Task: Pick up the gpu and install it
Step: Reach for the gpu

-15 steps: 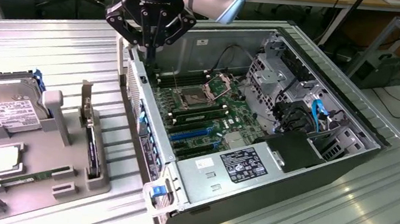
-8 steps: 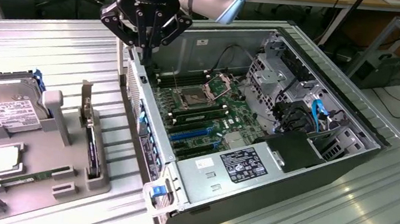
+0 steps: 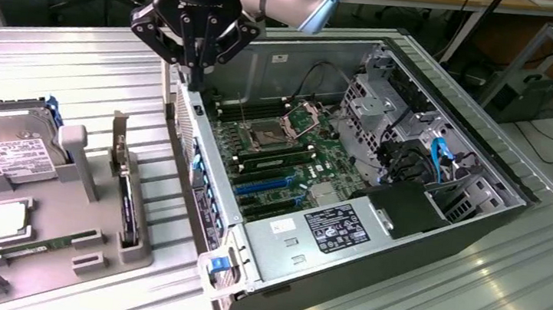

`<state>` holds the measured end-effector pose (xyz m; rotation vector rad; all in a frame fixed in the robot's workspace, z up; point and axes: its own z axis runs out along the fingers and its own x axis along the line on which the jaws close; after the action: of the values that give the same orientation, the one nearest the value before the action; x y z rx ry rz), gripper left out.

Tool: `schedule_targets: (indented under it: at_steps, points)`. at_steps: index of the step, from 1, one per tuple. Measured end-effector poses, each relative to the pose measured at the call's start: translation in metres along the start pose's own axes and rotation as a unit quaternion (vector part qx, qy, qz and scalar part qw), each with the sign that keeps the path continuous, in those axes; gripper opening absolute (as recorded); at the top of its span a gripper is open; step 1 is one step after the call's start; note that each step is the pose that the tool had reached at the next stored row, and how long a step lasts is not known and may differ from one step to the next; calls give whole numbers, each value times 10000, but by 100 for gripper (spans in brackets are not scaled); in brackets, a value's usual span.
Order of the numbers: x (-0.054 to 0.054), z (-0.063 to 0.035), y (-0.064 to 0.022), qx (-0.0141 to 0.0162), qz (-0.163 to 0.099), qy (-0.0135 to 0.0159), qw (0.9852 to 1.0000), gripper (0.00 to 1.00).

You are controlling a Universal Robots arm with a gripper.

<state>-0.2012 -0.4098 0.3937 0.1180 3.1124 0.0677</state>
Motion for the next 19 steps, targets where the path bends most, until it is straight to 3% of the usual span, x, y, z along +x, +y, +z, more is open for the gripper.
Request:
schedule_targets:
  at_steps: [19]
  points:
    - [189, -7, -53, 0, 0, 0, 10000, 11]
